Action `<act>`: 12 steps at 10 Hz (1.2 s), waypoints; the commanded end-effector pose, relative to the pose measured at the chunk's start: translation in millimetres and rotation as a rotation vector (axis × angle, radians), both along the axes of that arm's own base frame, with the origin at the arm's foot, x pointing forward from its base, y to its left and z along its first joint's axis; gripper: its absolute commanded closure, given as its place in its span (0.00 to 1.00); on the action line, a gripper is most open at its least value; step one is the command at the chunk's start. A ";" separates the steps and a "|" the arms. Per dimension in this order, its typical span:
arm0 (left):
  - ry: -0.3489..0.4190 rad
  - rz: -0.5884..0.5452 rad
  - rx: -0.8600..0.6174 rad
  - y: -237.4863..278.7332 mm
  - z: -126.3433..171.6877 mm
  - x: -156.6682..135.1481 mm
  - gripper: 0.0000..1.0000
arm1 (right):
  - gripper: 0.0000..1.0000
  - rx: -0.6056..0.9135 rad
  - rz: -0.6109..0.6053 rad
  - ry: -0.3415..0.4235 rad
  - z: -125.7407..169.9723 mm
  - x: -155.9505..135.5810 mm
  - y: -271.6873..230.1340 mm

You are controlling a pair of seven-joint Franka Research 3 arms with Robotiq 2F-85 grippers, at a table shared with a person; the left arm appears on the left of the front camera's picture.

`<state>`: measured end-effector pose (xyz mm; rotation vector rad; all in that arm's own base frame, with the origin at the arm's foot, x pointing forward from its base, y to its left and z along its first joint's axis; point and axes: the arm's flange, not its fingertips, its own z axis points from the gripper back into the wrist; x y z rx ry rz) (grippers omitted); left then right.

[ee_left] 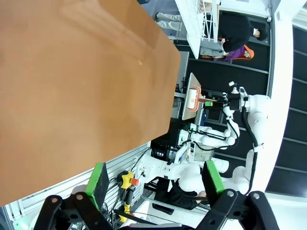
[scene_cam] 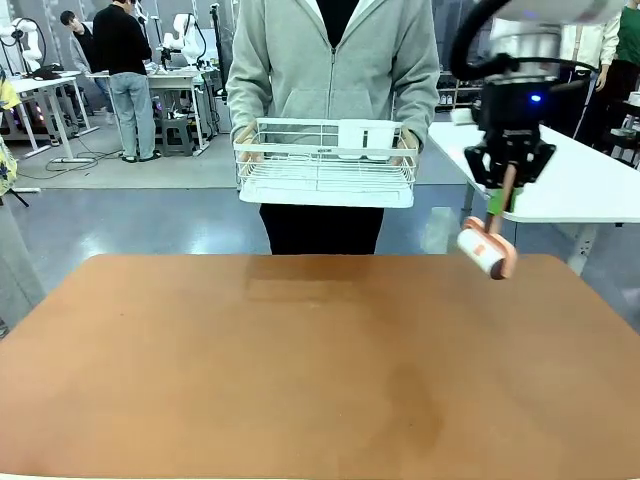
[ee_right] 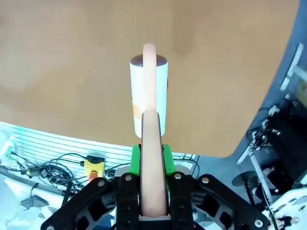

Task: Clean the table.
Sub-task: Clean the table with the Lint Roller when the human lifts the Dish drying rack, then place the Lint Roller down when the Dish drying rack is positioned in the middle of the table.

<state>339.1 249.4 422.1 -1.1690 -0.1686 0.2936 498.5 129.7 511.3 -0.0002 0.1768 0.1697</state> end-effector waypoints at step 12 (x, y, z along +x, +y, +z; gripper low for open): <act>-0.007 0.001 0.002 1.7 0.6 -1.5 0.00 | 0.79 0.009 -0.033 -0.020 -8.1 -9.4 -25.2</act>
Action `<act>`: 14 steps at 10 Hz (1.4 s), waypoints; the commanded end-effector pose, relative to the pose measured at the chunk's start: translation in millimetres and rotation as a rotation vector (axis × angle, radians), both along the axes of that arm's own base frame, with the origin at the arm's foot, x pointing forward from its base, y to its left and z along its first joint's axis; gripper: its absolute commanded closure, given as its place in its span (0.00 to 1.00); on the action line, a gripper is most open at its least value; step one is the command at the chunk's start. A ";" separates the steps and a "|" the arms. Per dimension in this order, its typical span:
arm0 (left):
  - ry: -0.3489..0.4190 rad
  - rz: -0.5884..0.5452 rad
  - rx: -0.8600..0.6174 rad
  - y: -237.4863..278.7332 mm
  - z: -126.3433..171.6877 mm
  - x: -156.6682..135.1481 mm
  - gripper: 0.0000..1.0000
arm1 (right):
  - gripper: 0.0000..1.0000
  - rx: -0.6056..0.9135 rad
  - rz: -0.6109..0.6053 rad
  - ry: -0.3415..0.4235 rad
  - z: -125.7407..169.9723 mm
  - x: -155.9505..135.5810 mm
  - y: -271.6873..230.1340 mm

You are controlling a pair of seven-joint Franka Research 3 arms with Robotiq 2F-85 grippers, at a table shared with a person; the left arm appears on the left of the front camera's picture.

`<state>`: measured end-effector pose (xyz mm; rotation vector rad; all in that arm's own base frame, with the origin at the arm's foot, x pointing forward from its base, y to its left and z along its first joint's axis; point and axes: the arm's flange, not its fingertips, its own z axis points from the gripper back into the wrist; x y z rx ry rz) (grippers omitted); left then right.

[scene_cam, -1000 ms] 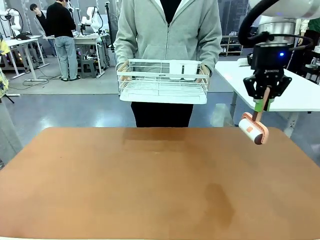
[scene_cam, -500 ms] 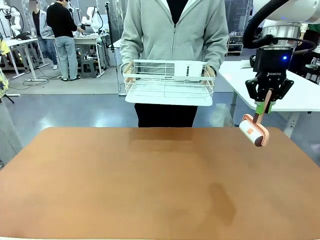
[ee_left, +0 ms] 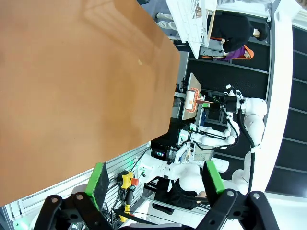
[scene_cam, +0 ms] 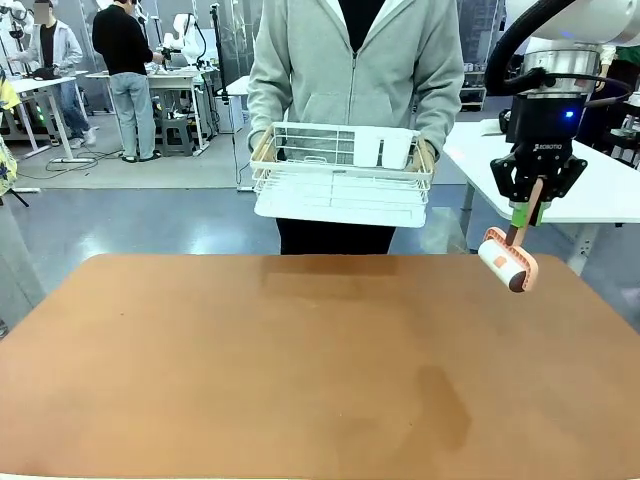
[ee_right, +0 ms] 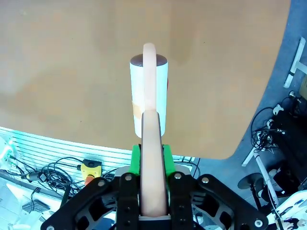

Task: Clean the table.
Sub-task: Place the Lint Roller down when the Dish drying rack is positioned in the middle of the table.

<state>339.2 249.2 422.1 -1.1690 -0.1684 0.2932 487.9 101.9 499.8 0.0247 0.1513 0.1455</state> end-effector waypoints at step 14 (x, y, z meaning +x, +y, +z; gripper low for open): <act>-0.007 0.002 0.002 1.8 0.6 -1.6 0.00 | 0.79 -0.015 -0.007 0.003 3.4 1.2 2.5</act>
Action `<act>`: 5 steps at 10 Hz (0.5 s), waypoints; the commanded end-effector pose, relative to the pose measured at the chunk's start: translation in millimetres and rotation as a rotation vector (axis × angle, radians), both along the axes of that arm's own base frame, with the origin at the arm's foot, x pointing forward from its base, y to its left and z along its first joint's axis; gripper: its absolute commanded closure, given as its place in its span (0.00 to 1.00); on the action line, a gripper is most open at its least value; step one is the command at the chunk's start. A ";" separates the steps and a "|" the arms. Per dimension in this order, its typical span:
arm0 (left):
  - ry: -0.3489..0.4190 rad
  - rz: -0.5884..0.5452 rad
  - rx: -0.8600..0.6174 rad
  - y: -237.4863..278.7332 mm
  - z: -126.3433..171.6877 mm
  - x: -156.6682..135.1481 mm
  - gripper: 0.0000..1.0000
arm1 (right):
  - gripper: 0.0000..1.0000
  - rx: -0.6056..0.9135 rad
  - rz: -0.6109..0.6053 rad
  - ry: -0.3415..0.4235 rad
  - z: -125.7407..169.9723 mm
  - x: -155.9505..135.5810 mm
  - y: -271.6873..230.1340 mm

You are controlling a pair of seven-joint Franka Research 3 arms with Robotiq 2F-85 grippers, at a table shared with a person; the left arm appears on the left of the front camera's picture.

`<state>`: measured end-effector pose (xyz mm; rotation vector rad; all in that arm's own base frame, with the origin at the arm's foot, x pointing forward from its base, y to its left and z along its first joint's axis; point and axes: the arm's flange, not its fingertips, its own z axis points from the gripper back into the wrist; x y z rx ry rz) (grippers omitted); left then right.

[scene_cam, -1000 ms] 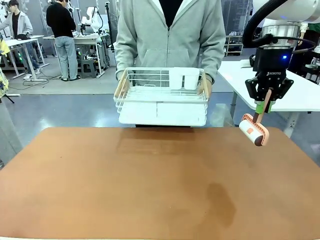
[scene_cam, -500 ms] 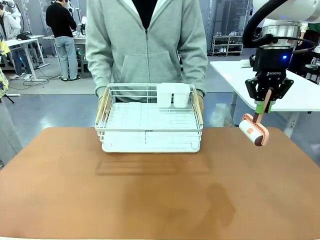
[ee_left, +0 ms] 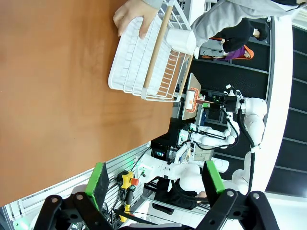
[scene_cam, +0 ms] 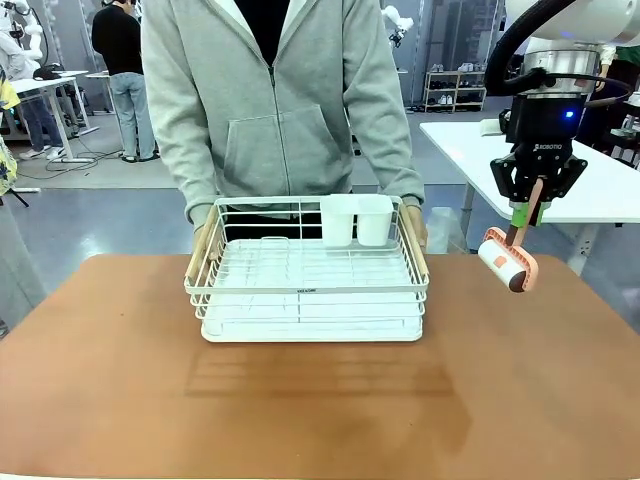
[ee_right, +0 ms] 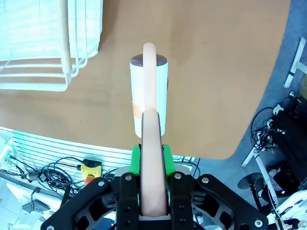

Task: Clean the table.
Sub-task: Place the Lint Roller down when the Dish drying rack is positioned in the middle of the table.

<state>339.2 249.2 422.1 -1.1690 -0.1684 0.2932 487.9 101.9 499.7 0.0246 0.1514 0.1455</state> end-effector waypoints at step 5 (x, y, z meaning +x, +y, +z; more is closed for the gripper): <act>-0.007 0.002 0.002 1.8 0.6 -1.6 0.00 | 0.79 -0.015 -0.007 0.003 3.4 1.2 2.5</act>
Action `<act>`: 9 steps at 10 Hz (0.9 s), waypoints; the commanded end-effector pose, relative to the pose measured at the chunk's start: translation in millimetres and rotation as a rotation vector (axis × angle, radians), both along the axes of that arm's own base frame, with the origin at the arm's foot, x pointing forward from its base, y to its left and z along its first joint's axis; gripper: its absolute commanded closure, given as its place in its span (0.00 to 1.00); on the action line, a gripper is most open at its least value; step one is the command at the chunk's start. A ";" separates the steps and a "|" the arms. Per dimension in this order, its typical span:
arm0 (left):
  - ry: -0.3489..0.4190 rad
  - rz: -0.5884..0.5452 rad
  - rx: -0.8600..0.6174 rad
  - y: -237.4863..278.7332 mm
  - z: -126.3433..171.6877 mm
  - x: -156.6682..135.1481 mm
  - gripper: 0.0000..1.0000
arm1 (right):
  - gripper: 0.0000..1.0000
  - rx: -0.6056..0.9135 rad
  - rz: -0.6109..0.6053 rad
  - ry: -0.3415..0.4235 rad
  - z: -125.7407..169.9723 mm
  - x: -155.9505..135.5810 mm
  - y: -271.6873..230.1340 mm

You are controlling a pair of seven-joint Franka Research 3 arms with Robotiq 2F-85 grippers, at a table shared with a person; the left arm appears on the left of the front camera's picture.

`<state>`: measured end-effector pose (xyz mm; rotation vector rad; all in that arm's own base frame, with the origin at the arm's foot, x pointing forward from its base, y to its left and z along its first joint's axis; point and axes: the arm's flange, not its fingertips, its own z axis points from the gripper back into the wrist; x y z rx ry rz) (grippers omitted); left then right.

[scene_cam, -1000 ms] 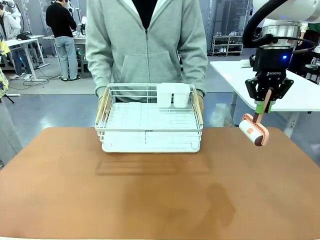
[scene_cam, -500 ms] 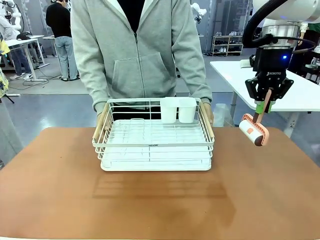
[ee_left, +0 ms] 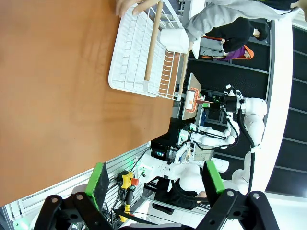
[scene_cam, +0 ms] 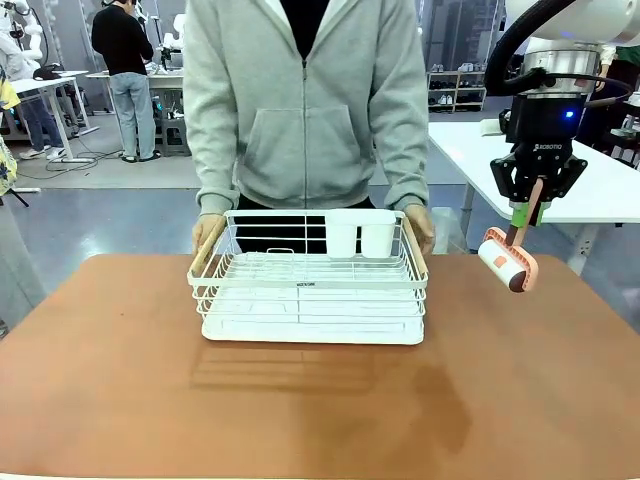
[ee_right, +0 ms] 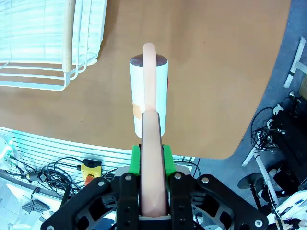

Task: Clean the table.
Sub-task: Place the Lint Roller down when the Dish drying rack is positioned in the middle of the table.

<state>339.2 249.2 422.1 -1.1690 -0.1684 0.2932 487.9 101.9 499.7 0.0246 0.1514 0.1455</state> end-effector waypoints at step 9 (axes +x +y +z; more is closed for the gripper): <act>-0.007 0.002 0.002 1.8 0.6 -1.6 0.00 | 0.79 -0.015 -0.007 0.003 3.4 1.2 2.6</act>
